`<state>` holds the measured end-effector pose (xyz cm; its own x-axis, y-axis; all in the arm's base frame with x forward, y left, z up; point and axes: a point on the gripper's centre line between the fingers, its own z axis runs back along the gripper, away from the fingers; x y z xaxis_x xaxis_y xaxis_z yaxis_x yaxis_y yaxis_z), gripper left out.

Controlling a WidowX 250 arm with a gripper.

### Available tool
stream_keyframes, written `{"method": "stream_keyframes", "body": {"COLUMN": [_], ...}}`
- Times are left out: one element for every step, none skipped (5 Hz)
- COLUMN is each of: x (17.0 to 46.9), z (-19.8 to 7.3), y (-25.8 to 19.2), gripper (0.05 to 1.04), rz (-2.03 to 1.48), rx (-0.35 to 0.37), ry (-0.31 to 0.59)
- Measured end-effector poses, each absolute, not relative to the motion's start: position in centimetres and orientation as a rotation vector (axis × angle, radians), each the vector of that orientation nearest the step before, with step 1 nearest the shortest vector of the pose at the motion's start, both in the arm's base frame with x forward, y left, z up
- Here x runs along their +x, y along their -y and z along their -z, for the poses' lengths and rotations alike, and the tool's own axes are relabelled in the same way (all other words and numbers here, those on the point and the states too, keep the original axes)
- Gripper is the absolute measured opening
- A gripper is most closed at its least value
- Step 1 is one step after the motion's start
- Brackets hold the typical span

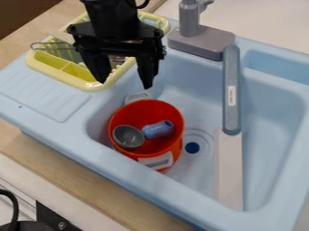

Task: Put the knife in the right side of the sink

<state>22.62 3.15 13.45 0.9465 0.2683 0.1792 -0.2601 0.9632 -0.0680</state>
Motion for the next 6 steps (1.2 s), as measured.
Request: {"method": "stream_keyframes", "body": {"x": [22.4,21.8,21.2,20.8,20.9,21.6], "z": [-13.1,-13.3,-14.6,-15.5,-15.6,-15.6], "y": [-3.1,-4.3,-5.6,-7.4,-10.3,-12.9], "gripper": [0.997,0.997,0.997,0.997,0.997,0.997], "rz": [-0.279,-0.373,-0.445,-0.563,-0.699,-0.800], "rx": [-0.045,-0.044,-0.052,-0.032,-0.022,-0.025], "ry": [0.175,0.166,0.177,0.202,0.246,0.286]}}
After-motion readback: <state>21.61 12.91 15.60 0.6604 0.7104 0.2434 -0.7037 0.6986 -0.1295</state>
